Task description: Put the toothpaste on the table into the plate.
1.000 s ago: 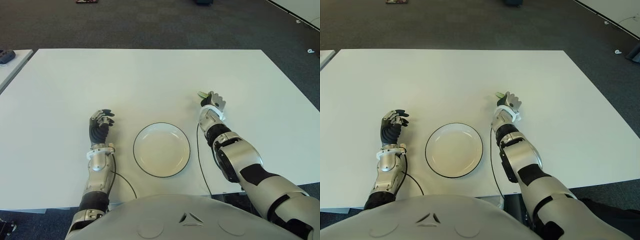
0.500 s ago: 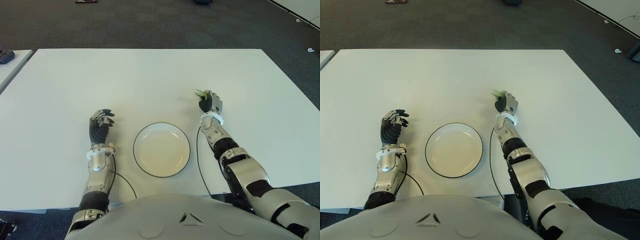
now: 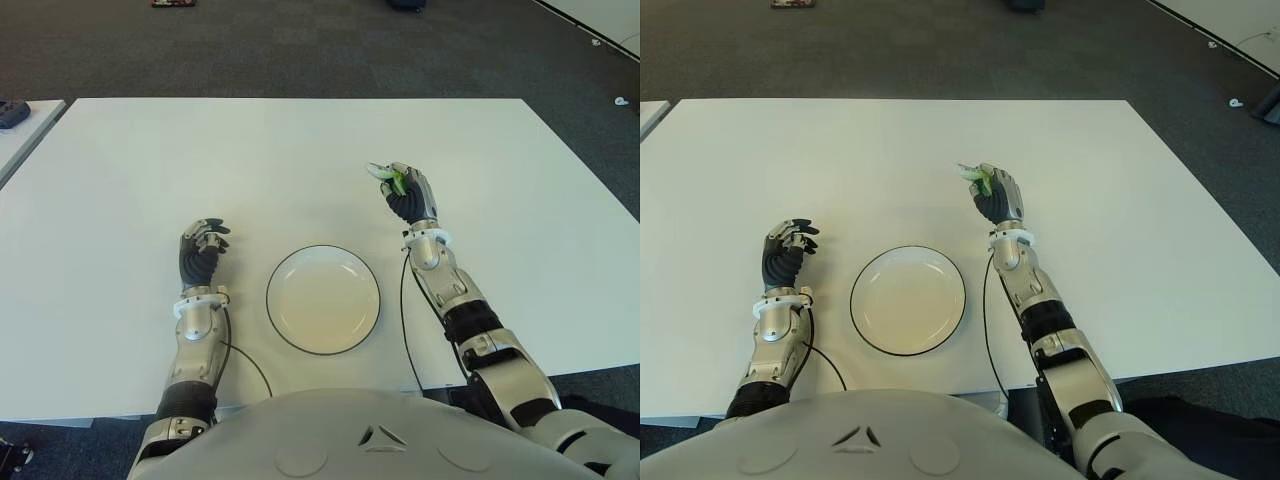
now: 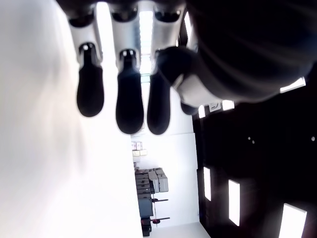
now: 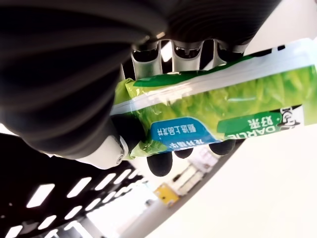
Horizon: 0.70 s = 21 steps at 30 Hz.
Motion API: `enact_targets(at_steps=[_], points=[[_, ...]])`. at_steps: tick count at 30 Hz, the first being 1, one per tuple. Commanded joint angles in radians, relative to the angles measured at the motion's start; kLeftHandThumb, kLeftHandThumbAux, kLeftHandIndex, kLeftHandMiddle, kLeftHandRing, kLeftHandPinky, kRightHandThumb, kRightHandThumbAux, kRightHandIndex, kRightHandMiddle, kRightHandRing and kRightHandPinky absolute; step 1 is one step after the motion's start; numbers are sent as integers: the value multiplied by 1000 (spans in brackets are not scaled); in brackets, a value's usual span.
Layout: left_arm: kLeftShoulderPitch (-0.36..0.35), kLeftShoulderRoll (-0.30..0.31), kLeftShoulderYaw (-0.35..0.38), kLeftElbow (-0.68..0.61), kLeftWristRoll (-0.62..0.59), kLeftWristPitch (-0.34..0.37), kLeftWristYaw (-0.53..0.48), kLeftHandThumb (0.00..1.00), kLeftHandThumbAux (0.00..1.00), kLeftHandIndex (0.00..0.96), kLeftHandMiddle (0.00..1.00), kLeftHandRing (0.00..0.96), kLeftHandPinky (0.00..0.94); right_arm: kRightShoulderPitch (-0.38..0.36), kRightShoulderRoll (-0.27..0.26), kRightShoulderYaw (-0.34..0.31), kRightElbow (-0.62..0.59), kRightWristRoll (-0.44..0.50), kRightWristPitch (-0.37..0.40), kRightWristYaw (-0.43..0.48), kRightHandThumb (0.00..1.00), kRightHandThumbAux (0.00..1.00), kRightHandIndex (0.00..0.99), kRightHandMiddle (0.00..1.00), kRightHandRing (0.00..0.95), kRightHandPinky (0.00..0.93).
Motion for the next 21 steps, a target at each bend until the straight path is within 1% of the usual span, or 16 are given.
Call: enact_targets(at_steps=[1,3,5,7,12,14,16,17,20,21], points=[[24,-2,-6,25,6,45,-7,835,679,405,500,625,607,57,-16,-8,-127,49,-84,83,709,720,440,853,848,839],[24,-3,-6,23,3,49,-9,835,679,404,501,624,607,71,-16,-13,-155,58,-95,106,709,720,440,855,849,838],[24,-7,-3,15,-9,68,-13,835,679,404,502,626,609,87,-18,-16,-185,72,-110,136,709,720,440,856,849,838],[23,-13,-2,5,-9,80,-6,835,679,403,504,626,608,117,-27,-11,-236,95,-139,180,710,720,440,858,850,838],[21,-14,-7,-1,3,74,0,834,679,401,504,623,604,167,-35,-4,-328,134,-164,271,712,718,440,863,853,841],[22,-15,-9,-6,1,78,-5,834,679,401,503,623,604,178,-43,-1,-356,160,-175,322,714,717,440,864,854,841],[22,-20,-6,-18,-11,99,-10,834,679,401,505,625,608,183,-54,5,-380,185,-176,379,715,717,440,864,854,841],[23,-22,-6,-25,-13,110,-9,834,679,400,506,627,611,186,-65,12,-399,201,-167,420,715,716,440,865,854,840],[26,-23,-5,-36,-14,127,-8,834,679,401,508,628,608,193,-79,17,-432,231,-148,499,716,716,440,864,854,841],[27,-23,-6,-40,-10,130,-5,834,679,401,508,629,608,198,-88,23,-451,248,-132,538,716,716,440,864,854,842]])
